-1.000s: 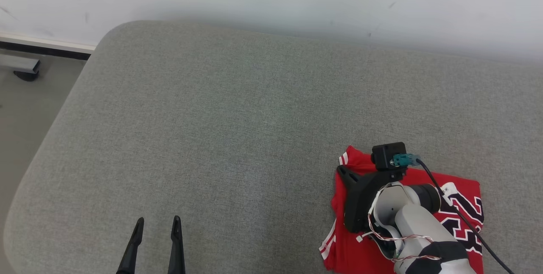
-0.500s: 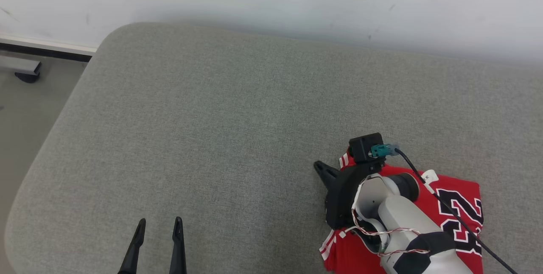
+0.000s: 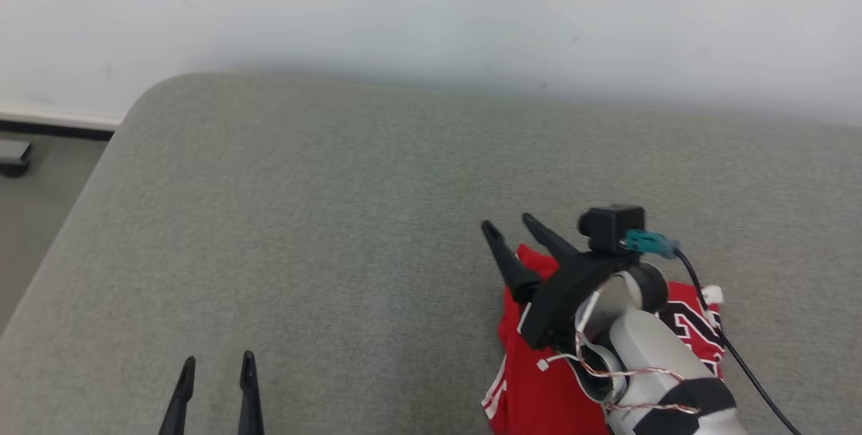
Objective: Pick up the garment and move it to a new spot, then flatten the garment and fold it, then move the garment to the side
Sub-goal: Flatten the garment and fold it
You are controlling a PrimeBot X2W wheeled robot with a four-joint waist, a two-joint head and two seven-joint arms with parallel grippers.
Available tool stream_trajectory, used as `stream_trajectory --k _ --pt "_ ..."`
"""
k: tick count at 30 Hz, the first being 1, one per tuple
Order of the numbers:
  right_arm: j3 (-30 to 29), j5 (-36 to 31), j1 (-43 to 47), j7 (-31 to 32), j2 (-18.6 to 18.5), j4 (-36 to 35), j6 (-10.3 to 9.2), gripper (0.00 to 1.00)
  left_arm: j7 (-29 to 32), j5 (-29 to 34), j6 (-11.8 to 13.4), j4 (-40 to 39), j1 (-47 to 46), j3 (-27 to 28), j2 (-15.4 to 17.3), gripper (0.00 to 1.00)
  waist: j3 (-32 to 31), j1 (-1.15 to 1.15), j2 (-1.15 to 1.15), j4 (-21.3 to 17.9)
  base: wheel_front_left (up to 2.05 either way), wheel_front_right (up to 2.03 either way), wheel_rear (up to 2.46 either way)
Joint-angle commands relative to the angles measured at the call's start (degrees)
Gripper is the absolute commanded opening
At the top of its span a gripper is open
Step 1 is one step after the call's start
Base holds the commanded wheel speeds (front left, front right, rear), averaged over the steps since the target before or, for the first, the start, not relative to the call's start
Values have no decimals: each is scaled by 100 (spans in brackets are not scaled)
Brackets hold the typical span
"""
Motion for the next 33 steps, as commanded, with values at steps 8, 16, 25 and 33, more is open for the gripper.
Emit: stream_trajectory --k 8,16,25,33 --pt "-932 -996 778 -452 -26 -671 -15 100 -14 53 -28 19 90 213 -9 100 -341 1 0 -674 0 0 0" --pt "-1523 -1468 1773 -802 -352 -1842 -15 100 -14 41 46 102 -54 335 -8 100 -410 1 0 -1093 0 0 0" --pt "-2020 -1354 2657 -1205 -809 -2369 -15 100 -14 132 12 237 15 433 -8 100 -504 1 0 -1415 0 0 0" --pt "-1856 -1170 3039 -1554 -1165 -2257 -15 100 -14 151 -60 426 168 615 -8 100 -602 1 0 -1539 0 0 0"
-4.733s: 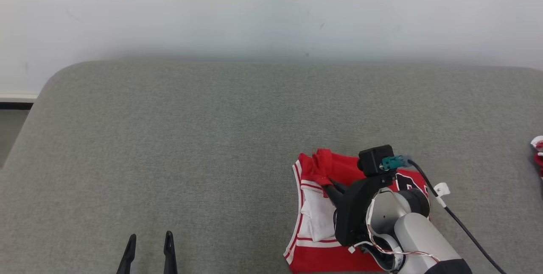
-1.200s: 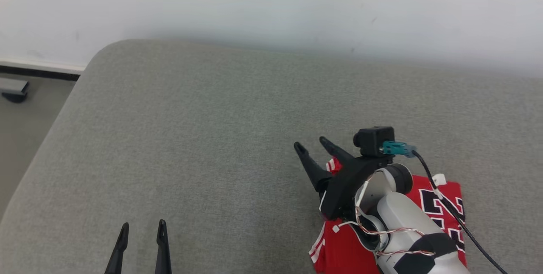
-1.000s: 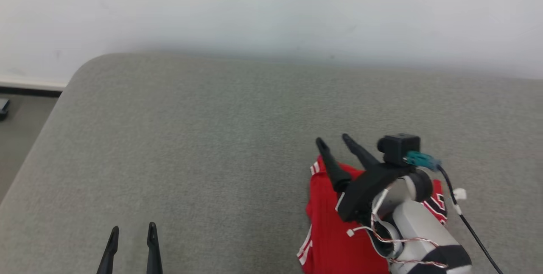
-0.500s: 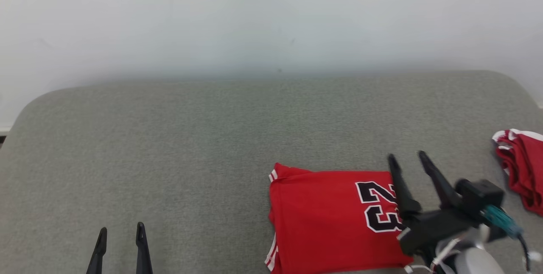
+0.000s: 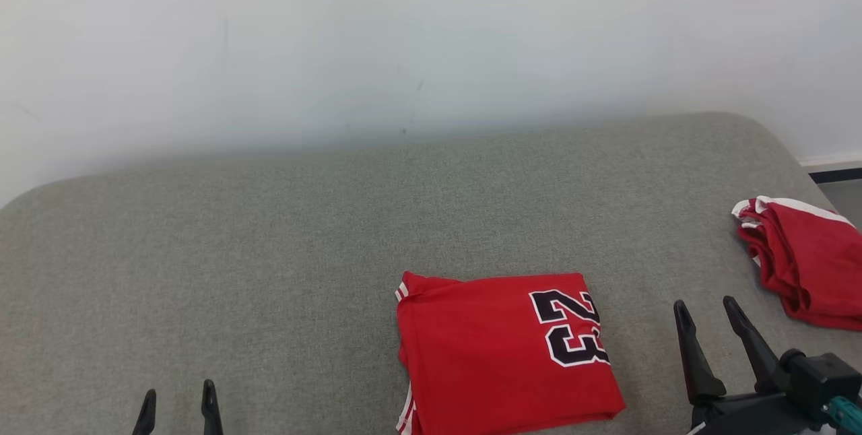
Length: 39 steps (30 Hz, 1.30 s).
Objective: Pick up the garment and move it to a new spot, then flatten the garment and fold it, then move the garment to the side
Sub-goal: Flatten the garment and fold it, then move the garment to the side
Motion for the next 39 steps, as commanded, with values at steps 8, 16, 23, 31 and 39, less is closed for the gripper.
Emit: stream_trajectory --k 8,16,23,31,39 --pt "261 219 183 -212 -120 341 -15 100 -14 -4 -81 235 196 176 -5 100 -103 0 0 -2 0 0 0" --pt "432 259 78 -272 -117 482 -15 100 -14 38 -122 393 148 205 -4 100 -111 0 0 50 0 0 0" --pt "473 268 48 -284 -121 539 -15 100 -14 54 -119 437 161 230 -5 100 -103 0 0 60 0 0 0" --pt "391 191 15 -225 -57 639 -15 100 -14 41 -77 440 134 206 -5 100 -96 0 0 58 0 0 0" --pt "407 237 -90 -29 -65 553 -15 100 -14 40 -62 452 67 178 -5 100 -67 0 0 117 0 0 0"
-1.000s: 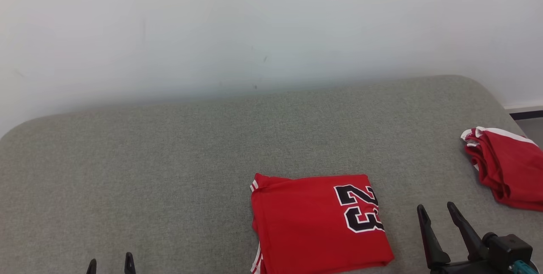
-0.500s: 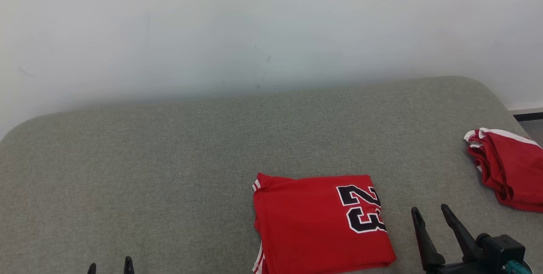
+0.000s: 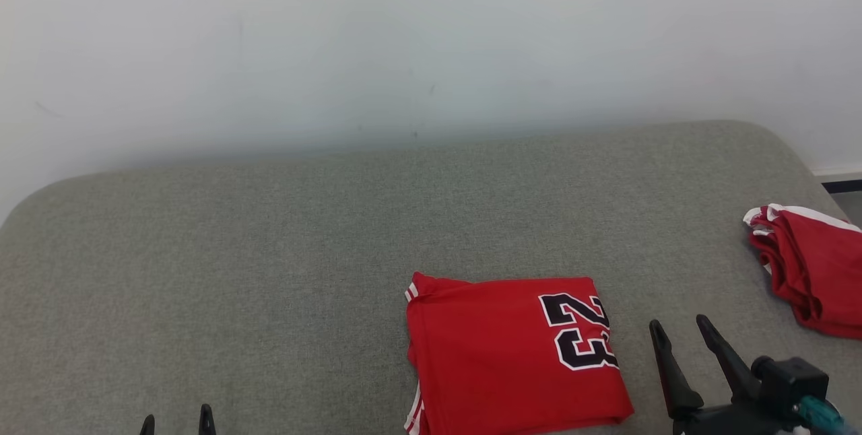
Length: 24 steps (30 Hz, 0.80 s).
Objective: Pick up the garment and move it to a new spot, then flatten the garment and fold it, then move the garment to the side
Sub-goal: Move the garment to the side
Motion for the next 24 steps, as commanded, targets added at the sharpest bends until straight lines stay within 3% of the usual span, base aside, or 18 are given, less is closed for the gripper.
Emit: stream_trajectory --k 1,4,5,10,17,24 --pt "8 54 -81 71 -30 -55 -15 100 -14 17 -4 1 -46 -9 -6 100 17 0 0 22 0 0 0" --pt "-15 152 -170 508 -74 -120 -15 100 -14 9 11 -41 -57 -35 -6 100 61 0 0 59 0 0 0" --pt "-12 313 -272 1053 -61 -131 -15 100 -14 -3 34 -70 -55 -54 -6 100 92 0 0 72 0 0 0" --pt "-101 598 -597 2647 -70 -200 -15 100 -14 -21 69 -139 -78 -125 -7 100 195 0 0 141 0 0 0" --pt "-777 374 -1015 4286 208 31 -15 100 -14 -52 105 -149 -167 -309 -6 100 411 0 0 418 0 0 0" --pt "-1257 32 -1231 5165 582 217 -15 100 -14 -66 89 -157 -298 -395 -5 100 646 0 0 761 0 0 0"
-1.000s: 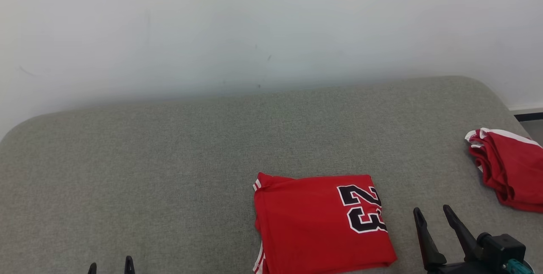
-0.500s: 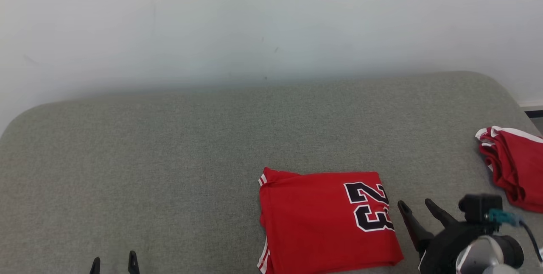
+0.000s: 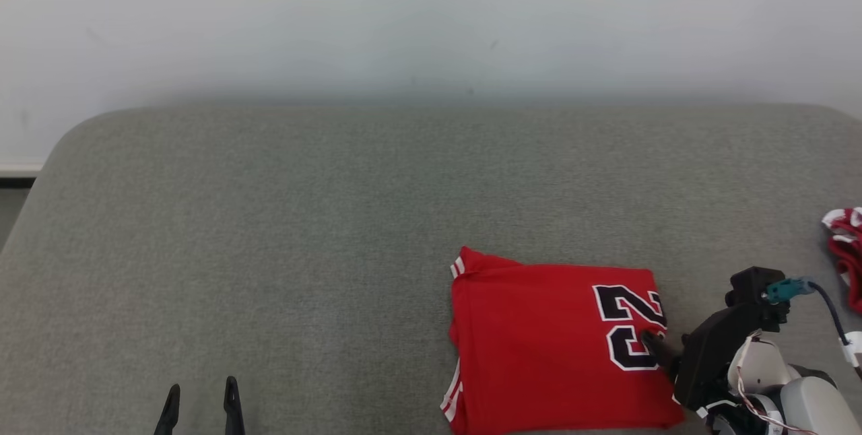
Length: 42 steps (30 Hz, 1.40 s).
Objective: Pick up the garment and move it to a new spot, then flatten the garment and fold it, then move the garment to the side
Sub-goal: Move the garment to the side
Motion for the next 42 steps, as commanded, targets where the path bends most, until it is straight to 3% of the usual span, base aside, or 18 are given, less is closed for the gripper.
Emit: stream_trajectory --k 1,15,16,17,18,19,20,28,34,42 --pt "-32 -85 -29 45 34 24 -15 100 -14 -12 -21 -15 -68 -1 -3 100 144 -1 0 170 0 0 0" --pt "-473 -902 -94 670 293 357 -15 100 -14 -81 4 -62 -210 -200 -4 100 485 -1 0 578 0 0 0" --pt "-444 -924 -105 692 309 371 -14 90 -14 -88 18 -68 -221 -207 -3 100 509 -1 0 578 0 0 0" --pt "-398 -950 -123 728 300 373 -13 55 -14 -90 28 -74 -227 -218 -4 100 531 -1 0 574 0 0 0" --pt "-356 -982 -141 739 276 365 -7 26 -14 -94 30 -78 -231 -232 -4 100 549 -1 0 566 0 0 0" --pt "-300 -1014 -175 740 234 342 -7 5 -14 -99 37 -93 -243 -244 -3 100 573 -1 0 547 0 0 0" --pt "-254 -1050 -208 732 177 319 -7 0 -14 -102 44 -108 -267 -263 -4 100 588 -1 0 530 0 0 0" --pt "278 -995 -892 906 -416 26 -16 0 -13 -77 146 -423 -433 -400 -3 100 779 -1 0 166 0 0 0" --pt "698 -811 -1670 1205 -855 -251 -16 0 -14 9 216 -690 -625 -511 -4 100 1069 -1 0 -329 0 0 0" --pt "841 -639 -2306 1516 -1419 -601 -16 0 -14 147 265 -853 -898 -682 0 100 1452 -1 0 -920 0 0 0"
